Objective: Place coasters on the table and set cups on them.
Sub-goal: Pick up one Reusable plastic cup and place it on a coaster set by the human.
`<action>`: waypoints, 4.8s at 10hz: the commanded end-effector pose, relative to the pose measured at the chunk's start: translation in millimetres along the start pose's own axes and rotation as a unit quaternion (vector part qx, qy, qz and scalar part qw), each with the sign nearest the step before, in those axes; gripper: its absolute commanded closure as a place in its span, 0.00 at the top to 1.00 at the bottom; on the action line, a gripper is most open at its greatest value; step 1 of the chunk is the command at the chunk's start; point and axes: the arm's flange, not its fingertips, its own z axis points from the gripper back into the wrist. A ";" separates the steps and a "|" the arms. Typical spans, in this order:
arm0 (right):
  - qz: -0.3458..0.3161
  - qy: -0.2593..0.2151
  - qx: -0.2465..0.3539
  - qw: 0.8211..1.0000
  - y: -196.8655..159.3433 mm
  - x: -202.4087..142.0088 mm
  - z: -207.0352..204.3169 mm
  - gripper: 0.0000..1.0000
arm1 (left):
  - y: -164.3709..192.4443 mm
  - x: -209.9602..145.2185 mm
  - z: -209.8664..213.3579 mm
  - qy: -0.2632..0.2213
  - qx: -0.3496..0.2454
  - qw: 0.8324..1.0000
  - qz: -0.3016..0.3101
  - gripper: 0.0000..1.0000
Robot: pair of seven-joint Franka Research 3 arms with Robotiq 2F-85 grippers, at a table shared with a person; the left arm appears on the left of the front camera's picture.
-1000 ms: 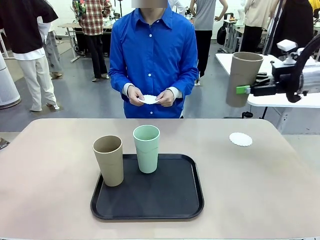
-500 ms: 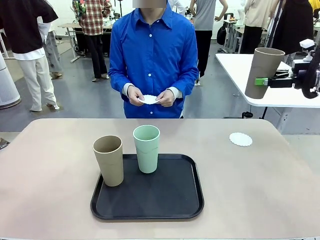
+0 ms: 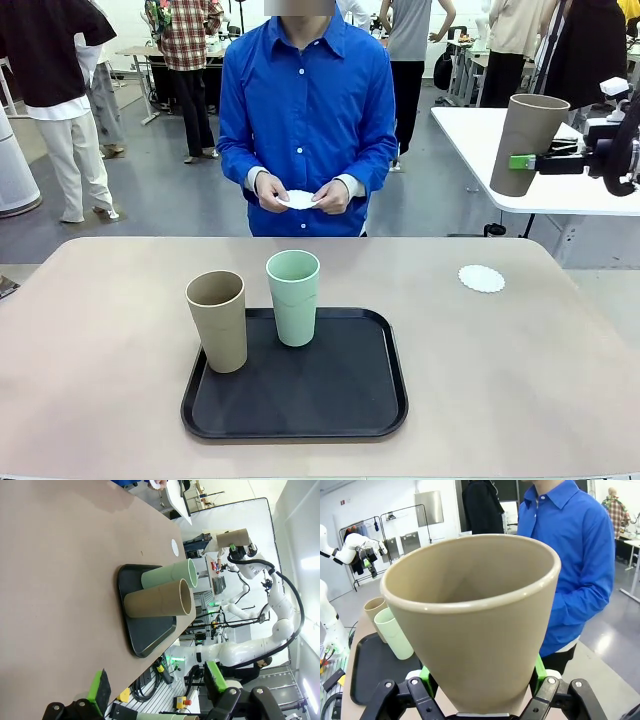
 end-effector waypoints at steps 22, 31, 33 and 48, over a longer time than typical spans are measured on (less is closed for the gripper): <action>-0.011 0.021 0.148 0.989 -90.0 -146.9 -42.1 0.84 | 0.0 -0.5 1.6 -0.004 -0.008 1.000 -0.003 1.00; -0.016 0.039 0.144 0.989 -83.0 -156.7 -40.3 0.84 | 0.0 -0.5 1.6 -0.004 -0.008 1.000 -0.003 1.00; 0.022 0.045 0.181 0.982 -86.6 -164.4 -44.1 0.84 | 0.0 -0.5 1.6 -0.004 -0.008 1.000 -0.003 1.00; 0.024 0.031 0.193 0.980 -105.3 -188.4 -55.4 0.84 | 0.0 -0.5 1.6 -0.004 -0.008 1.000 -0.003 1.00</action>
